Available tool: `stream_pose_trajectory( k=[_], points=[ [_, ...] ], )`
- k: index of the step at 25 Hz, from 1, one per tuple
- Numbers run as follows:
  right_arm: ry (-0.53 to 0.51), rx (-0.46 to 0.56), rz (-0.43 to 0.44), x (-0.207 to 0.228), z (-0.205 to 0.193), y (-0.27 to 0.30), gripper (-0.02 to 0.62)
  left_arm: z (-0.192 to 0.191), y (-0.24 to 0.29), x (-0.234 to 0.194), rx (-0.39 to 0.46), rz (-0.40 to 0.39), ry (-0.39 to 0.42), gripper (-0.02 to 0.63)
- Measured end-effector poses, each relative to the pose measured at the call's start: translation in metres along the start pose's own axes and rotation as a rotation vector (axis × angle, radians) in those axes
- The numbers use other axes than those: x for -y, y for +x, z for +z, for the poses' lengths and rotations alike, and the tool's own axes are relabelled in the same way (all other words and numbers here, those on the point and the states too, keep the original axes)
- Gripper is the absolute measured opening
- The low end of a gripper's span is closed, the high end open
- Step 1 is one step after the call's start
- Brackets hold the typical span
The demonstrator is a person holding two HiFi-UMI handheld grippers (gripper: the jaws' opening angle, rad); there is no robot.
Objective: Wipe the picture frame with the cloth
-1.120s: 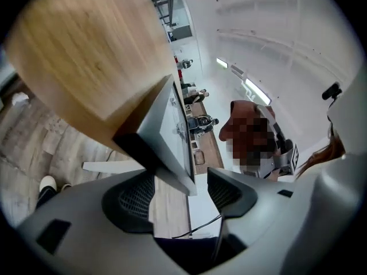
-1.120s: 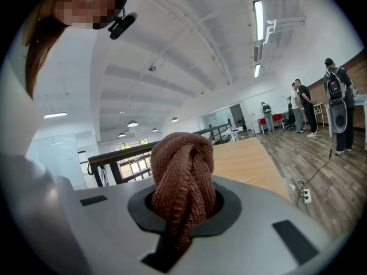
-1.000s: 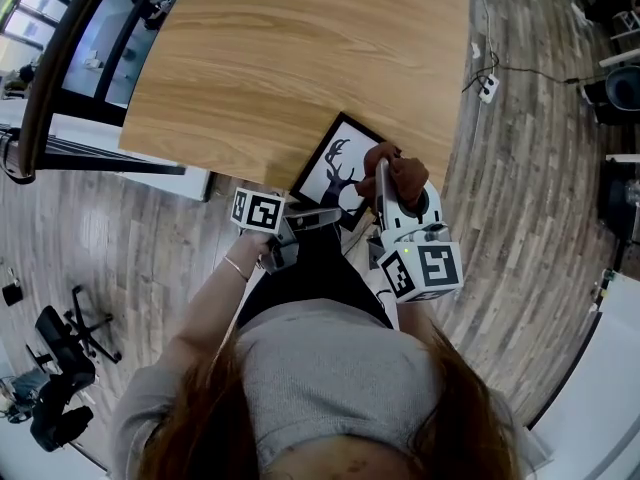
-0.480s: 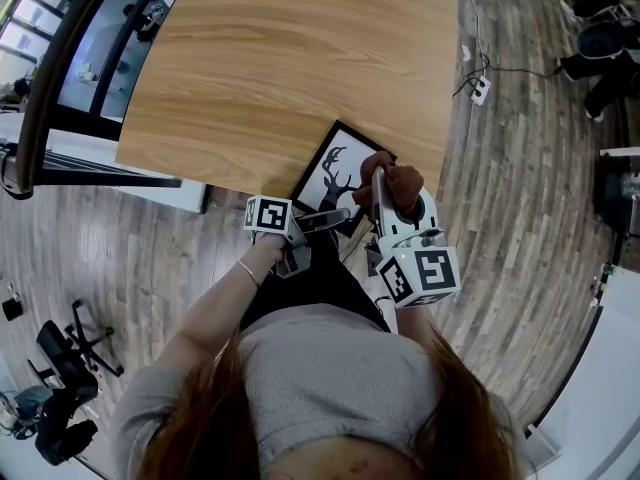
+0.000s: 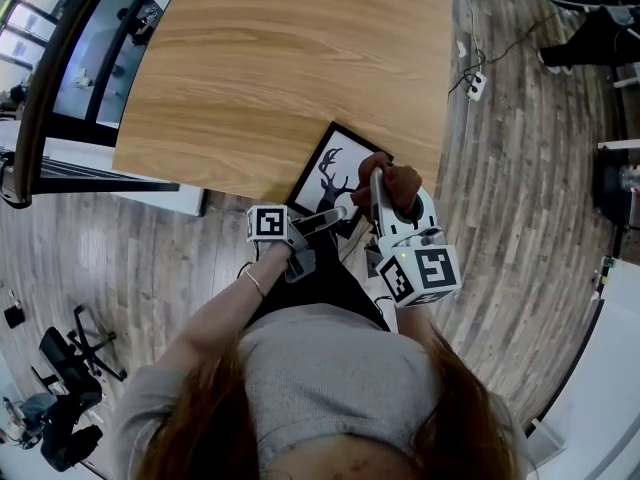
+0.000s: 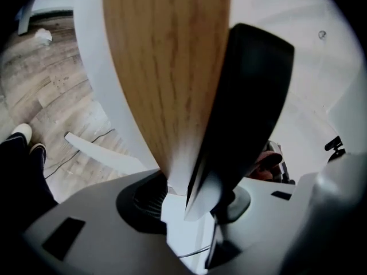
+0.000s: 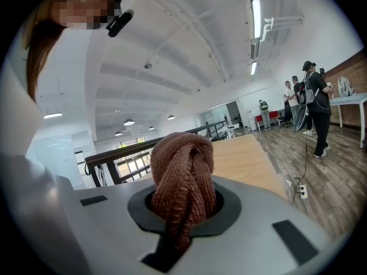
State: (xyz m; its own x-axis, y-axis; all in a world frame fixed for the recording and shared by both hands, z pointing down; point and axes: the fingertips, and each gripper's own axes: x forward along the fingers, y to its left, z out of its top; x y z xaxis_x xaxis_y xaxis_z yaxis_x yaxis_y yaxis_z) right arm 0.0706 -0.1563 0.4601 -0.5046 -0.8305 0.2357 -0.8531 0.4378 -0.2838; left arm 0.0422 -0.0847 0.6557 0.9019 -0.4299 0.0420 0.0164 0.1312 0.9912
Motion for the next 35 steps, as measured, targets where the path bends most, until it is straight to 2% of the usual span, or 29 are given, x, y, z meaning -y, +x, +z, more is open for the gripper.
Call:
stream_pose_trajectory(
  k=[4,6,8,12,17,20,24,26,31,35],
  points=[
    [-0.003,0.001,0.003,0.002,0.003,0.000,0.044,-0.003,-0.005,-0.002,0.022,0.033,0.002,0.172],
    [0.002,0.004,0.006,0.003,0.004,-0.001,0.045,-0.013,-0.006,0.015,0.022,-0.039,-0.024,0.155],
    [0.005,0.005,0.012,0.001,0.004,-0.003,0.044,-0.025,-0.008,0.035,0.019,-0.099,-0.026,0.041],
    [0.011,0.007,0.025,-0.003,0.002,-0.002,0.046,-0.022,-0.009,0.048,0.024,-0.106,0.053,0.035],
    [-0.016,0.050,0.048,-0.018,0.022,-0.006,0.044,0.004,-0.009,0.087,0.094,-0.227,0.119,0.032],
    [-0.043,0.100,0.077,-0.031,0.048,-0.011,0.044,0.019,-0.005,0.124,0.125,-0.291,0.231,0.032],
    [-0.118,0.223,0.102,-0.038,0.108,-0.015,0.044,0.050,0.020,0.191,0.148,-0.405,0.518,0.032],
    [-0.147,0.280,0.112,-0.044,0.139,-0.020,0.044,0.056,0.029,0.233,0.160,-0.476,0.622,0.031],
    [-0.175,0.384,0.146,-0.064,0.179,-0.046,0.044,0.051,0.028,0.300,0.234,-0.582,0.791,0.031],
    [-0.313,0.437,0.113,-0.073,0.202,-0.061,0.044,0.047,0.020,0.345,0.321,-0.641,0.888,0.031]
  ],
)
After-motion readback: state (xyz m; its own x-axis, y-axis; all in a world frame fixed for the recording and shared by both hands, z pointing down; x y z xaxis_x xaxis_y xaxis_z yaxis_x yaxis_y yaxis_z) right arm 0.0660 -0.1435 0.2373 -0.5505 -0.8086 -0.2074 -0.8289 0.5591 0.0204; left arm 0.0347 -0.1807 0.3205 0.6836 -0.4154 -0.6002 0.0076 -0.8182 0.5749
